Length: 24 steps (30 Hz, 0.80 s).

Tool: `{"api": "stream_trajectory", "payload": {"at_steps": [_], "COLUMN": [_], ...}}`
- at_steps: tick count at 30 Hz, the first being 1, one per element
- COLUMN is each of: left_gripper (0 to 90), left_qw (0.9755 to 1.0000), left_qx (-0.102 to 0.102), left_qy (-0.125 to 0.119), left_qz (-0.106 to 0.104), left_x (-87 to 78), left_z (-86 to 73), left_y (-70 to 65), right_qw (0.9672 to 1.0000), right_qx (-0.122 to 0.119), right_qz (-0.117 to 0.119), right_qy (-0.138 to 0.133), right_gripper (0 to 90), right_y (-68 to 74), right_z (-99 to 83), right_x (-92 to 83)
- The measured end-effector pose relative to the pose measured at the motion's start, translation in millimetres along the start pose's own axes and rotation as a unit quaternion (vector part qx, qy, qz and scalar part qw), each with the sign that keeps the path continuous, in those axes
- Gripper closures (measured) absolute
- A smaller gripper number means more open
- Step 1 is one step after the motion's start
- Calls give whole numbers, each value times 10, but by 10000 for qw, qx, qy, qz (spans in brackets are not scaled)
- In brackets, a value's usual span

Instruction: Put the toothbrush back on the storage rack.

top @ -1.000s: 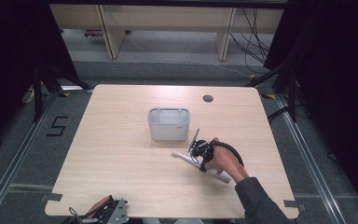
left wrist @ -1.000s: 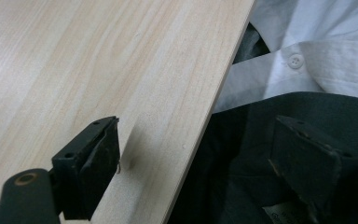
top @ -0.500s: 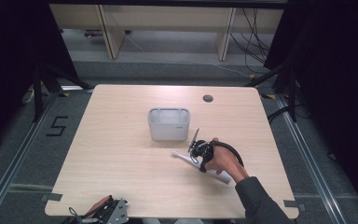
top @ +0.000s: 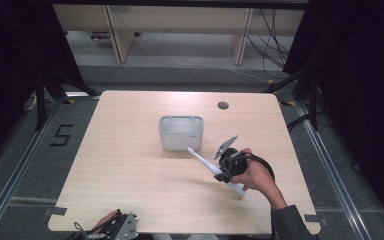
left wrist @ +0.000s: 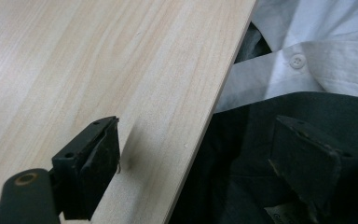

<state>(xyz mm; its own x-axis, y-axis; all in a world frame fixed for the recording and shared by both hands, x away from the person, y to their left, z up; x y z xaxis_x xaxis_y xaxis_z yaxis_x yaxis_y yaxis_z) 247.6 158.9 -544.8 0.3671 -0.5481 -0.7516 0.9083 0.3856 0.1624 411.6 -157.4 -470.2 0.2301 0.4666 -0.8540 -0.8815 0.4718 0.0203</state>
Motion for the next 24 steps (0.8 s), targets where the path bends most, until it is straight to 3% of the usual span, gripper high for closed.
{"api": "stream_trajectory", "payload": {"at_steps": [1, 3, 4, 5, 6, 7, 8, 9, 13, 14, 16, 17, 22, 23, 24], "left_gripper": [154, 154, 154, 154, 154, 154, 154, 154, 154, 154, 154, 154, 154, 154, 154], "left_qw": [10000, 10000, 10000, 10000, 10000, 10000, 10000, 10000, 10000, 10000, 10000, 10000, 10000, 10000, 10000], "left_qx": [3, -1, -9, -26, -26, -17, -17, 4, -3, -10, -9, -25, -23, -39, -20], "left_qy": [-6, -7, 3, 5, 5, 1, 1, -2, -6, -11, -12, -19, -24, -34, -24], "left_qz": [-1, 2, 9, 13, 13, 7, 7, 3, 5, 5, 3, -8, -6, -8, -10], "left_x": [-2, -1, 0, 1, 1, 0, 0, -1, -2, -2, -3, -5, -3, -3, -3], "left_z": [3, 2, -1, -3, -3, -2, -2, 2, 1, 1, 2, 3, 3, 5, 3], "left_y": [-2, -1, 0, 0, 0, 0, 0, 0, 0, 0, 0, -4, -3, -5, -2], "right_qw": [9998, 9986, 9974, 9967, 9967, 9935, 9935, 9891, 9858, 9834, 9840, 9809, 9768, 9737, 9733], "right_qx": [-23, 152, 57, 211, 211, 245, 245, 262, 245, 322, 211, 369, 475, 467, 486], "right_qz": [-7, -32, -17, -70, -70, -210, -210, -203, -239, -299, -243, -284, -302, -345, -309], "right_qy": [-183, -510, -723, -783, -783, -1092, -1092, -1438, -1646, -1763, -1753, -1888, -2066, -2204, -2223], "right_gripper": [667, 667, 667, 667, 667, 667, 667, 667, 666, 666, 666, 666, 666, 666, 666], "right_y": [-2, -2, -24, -25, -25, -56, -56, -71, -81, -88, -104, -109, -125, -149, -155], "right_z": [7, 17, 29, 25, 25, 41, 41, 73, 114, 127, 135, 158, 208, 240, 249], "right_x": [-49, -135, -162, -198, -198, -246, -246, -289, -328, -325, -336, -343, -345, -338, -333]}}
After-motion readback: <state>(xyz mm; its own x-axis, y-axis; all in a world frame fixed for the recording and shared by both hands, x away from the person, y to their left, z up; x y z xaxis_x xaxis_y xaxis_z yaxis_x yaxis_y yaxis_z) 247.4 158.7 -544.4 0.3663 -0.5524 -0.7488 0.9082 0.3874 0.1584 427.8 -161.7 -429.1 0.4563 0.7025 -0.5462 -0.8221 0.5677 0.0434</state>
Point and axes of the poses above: each handheld gripper's, and its own axes: x roughly forward along the jaws, z roughly out of its top, y roughly to its left, the point moved 4 cm from there along x, roughly forward along the jaws, and after that the axes turned 6 degrees about -y, right-handed, at the moved point
